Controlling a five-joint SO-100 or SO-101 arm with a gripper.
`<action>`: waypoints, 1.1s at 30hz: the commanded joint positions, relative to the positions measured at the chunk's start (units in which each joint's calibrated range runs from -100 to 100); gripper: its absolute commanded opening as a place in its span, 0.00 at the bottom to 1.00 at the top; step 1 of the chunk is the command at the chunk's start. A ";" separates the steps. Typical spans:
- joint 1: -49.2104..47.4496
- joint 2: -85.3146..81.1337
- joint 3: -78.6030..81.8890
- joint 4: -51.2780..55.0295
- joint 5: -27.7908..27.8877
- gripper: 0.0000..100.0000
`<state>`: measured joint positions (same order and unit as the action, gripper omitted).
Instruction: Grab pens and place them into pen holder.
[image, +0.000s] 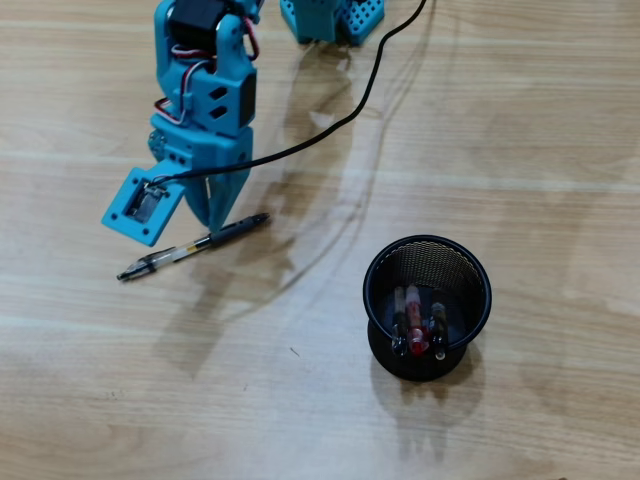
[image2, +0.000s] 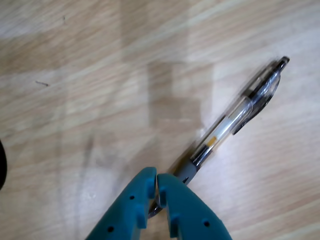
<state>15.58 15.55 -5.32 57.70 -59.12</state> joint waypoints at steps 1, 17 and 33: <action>1.75 4.88 -9.43 0.02 1.31 0.02; 3.49 8.78 -11.78 0.02 1.21 0.02; 1.48 9.55 -11.78 -0.44 0.79 0.23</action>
<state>18.06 25.06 -14.02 57.70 -58.13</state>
